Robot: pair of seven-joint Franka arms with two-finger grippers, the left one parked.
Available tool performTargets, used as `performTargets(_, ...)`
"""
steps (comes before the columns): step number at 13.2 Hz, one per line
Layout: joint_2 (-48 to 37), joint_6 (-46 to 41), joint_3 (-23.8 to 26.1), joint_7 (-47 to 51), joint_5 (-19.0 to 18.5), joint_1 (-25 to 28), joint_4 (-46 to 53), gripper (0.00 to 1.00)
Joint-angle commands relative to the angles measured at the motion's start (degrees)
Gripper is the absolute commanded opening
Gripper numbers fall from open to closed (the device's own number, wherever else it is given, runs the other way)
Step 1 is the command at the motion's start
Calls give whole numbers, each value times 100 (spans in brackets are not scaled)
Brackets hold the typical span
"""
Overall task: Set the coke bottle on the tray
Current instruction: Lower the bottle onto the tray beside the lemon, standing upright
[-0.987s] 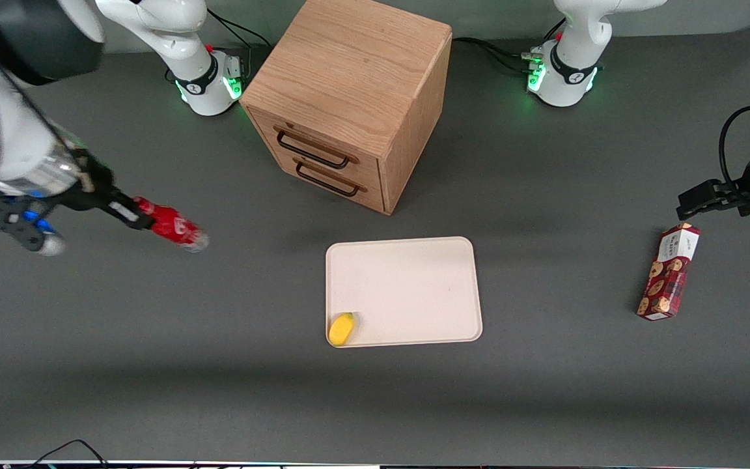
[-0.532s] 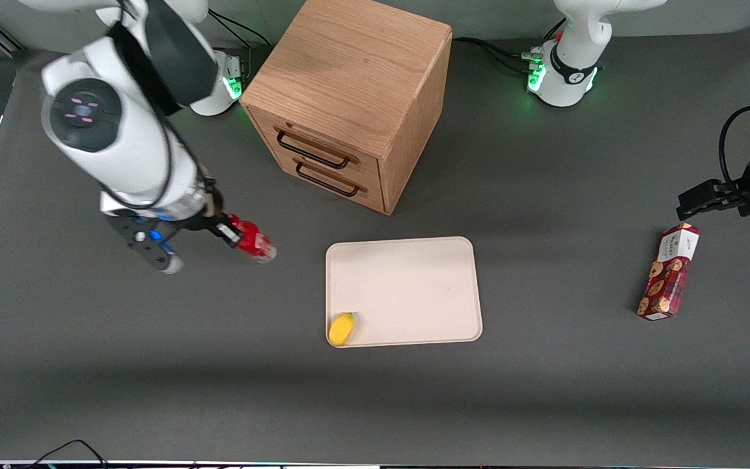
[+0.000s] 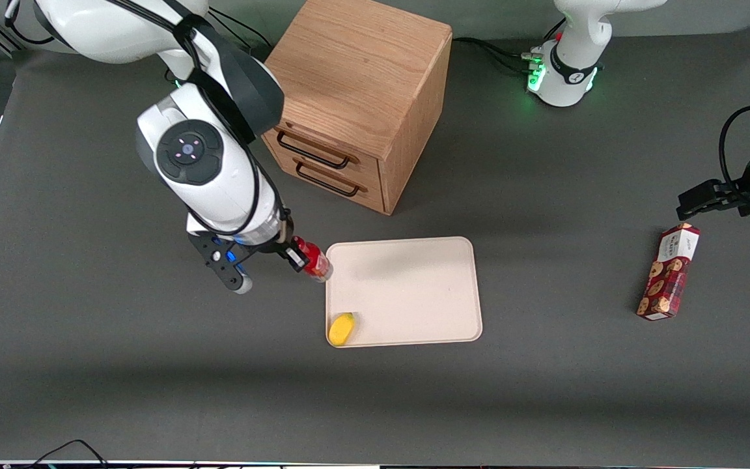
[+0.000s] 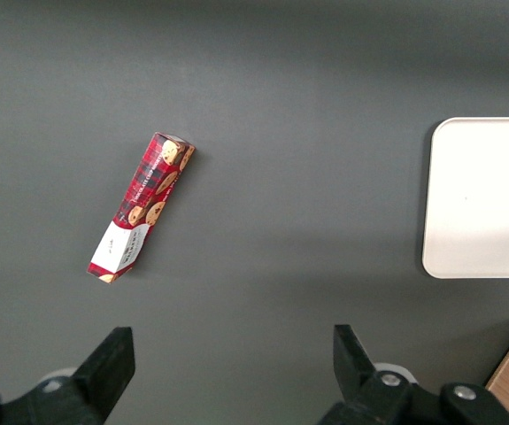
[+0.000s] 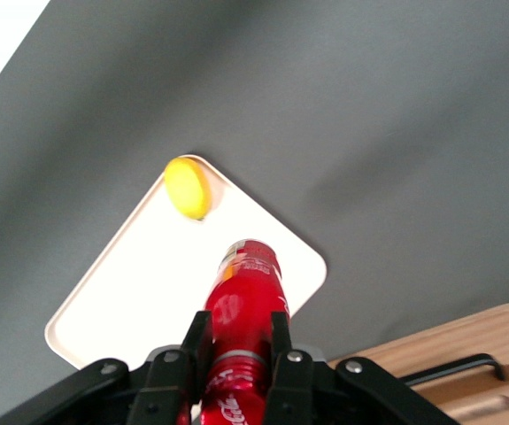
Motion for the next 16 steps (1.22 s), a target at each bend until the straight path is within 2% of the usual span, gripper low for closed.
performTargets(1, 487, 111, -6, 455, -353, 242, 336, 0)
performTargets(5, 926, 382, -14, 560, -431, 330, 204, 0)
performTargets(6, 1015, 479, -58, 674, -667, 357, 204, 0)
performTargets(7, 1042, 532, -58, 684, -713, 357, 195, 0)
performTargets(16, 1174, 1156, -85, 675, -740, 260, -191, 0)
